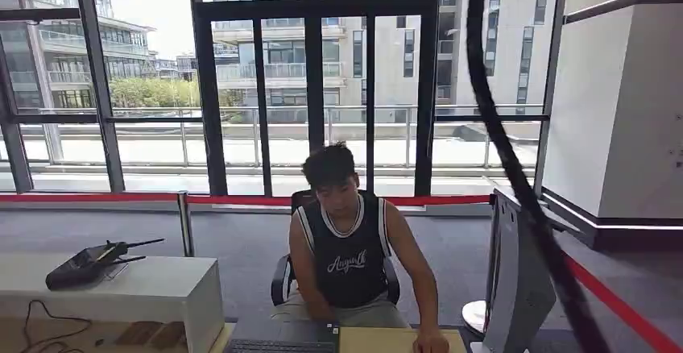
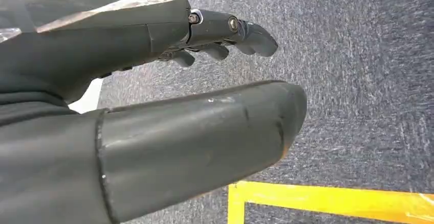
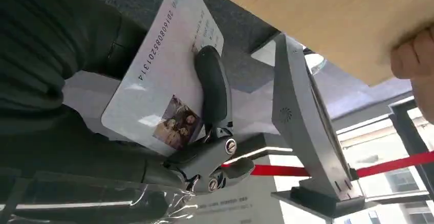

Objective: Pass the card to the sensor for recognition and then transmit it.

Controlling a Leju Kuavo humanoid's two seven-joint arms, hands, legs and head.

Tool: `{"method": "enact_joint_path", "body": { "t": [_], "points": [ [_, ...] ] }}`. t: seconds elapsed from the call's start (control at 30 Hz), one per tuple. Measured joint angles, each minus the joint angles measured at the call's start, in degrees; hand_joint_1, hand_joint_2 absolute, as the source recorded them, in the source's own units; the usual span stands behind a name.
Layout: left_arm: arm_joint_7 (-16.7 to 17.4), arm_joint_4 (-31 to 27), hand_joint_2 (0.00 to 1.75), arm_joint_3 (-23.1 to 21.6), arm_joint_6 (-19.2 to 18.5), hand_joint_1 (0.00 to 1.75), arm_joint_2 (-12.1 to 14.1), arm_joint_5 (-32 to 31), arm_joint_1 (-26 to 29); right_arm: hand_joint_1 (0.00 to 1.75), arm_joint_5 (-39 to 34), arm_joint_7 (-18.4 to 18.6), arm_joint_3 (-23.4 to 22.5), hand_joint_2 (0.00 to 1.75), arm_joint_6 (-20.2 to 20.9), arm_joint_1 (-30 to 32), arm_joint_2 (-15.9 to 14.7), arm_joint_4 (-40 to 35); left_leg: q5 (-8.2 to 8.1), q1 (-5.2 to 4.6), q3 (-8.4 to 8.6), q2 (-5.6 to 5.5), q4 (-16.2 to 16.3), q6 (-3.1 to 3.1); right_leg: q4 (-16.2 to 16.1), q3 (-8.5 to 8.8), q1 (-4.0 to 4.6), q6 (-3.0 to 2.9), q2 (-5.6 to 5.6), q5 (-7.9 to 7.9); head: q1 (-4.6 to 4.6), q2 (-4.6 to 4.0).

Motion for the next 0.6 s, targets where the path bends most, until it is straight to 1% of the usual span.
{"method": "enact_joint_path", "body": {
  "t": [0.6],
  "points": [
    [0.0,0.0,0.0,-0.1,-0.1,0.0,0.1,0.1,0.0,1.75,2.3,0.2,3.3,1.75,2.7,-0.3,2.2,4.2,0.0,0.0,0.0,0.01,0.0,0.0,0.0,0.01,0.0,0.0,0.0,0.0,0.0,0.0]
  ]
}}
